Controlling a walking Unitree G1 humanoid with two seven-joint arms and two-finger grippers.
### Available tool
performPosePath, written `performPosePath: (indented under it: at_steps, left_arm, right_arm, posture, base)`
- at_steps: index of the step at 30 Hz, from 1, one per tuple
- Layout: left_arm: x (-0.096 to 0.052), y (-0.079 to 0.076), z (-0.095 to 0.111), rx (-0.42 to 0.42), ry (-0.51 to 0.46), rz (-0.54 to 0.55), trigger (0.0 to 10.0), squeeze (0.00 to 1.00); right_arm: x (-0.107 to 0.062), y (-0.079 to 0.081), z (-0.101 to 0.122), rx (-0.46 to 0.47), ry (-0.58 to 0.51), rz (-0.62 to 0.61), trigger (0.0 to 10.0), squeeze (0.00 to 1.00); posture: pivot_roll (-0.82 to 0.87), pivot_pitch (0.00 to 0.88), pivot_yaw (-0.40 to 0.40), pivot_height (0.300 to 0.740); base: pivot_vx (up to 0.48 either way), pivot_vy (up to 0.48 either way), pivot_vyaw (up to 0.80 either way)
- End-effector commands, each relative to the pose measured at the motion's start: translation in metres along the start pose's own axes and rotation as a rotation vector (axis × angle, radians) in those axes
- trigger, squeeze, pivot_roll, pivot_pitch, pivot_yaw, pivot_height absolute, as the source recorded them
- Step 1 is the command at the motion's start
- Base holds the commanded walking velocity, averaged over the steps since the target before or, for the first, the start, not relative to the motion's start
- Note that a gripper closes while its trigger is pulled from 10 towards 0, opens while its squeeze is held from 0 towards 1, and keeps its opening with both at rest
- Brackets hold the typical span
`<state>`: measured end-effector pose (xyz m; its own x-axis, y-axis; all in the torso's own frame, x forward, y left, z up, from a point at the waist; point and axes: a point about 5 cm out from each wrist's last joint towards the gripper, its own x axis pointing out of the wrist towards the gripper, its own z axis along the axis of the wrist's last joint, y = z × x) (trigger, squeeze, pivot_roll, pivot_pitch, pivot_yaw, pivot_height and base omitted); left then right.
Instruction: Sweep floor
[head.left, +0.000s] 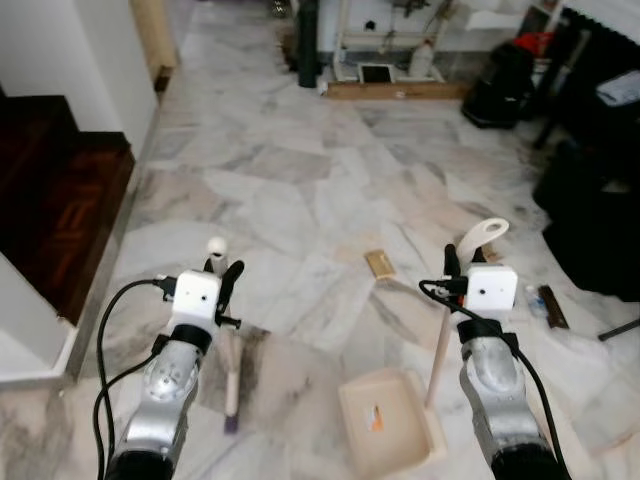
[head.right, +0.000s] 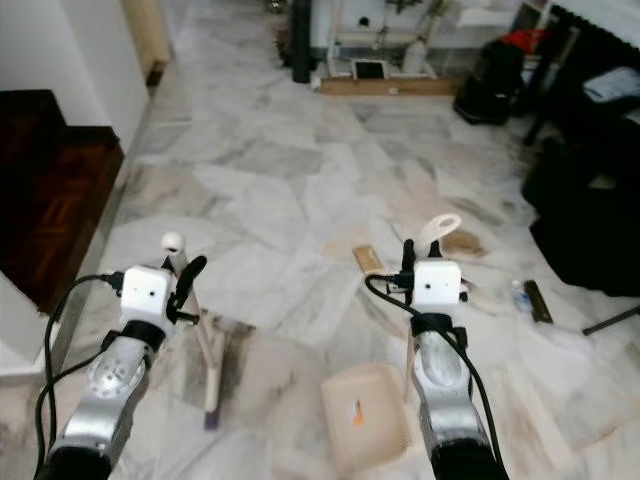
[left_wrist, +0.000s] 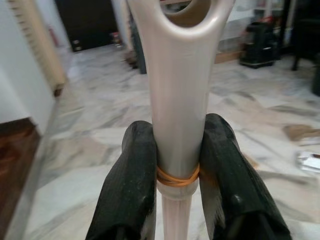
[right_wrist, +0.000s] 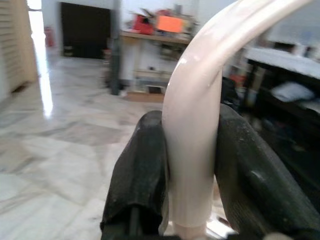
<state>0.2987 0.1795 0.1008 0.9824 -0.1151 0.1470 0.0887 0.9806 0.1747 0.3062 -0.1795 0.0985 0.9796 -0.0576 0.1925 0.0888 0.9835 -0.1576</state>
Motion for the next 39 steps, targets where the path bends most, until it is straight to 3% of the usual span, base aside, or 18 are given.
performPosePath:
  at_steps: [1,11,39]
  left_arm:
    - [0.0042,-0.0007,0.0083,-0.017,-0.035,-0.002,10.0,0.00]
    - [0.0061,-0.0011,0.0087,-0.020,-0.027,0.001,10.0,0.00]
    - [0.0084,0.0008,0.0080,-0.018,-0.019,-0.011,10.0,0.00]
  right_arm:
    - [0.0042,-0.0029,0.0086,0.001,-0.042,-0.010,10.0,0.00]
    - [0.0053,-0.0019,0.0097,0.005,-0.045,-0.007,10.0,0.00]
    - [0.0071,0.0031,0.0151,0.016,-0.069,-0.018,10.0,0.00]
  posture:
    - [-0.02,0.066,0.001,0.740]
    - [-0.02,0.081,-0.005,0.740]
    - [-0.07,0.075,0.024,0.740]
  base:
    - [0.000,0.000,0.00]
    - [0.000,0.000,0.00]
    - [0.319,0.000,0.00]
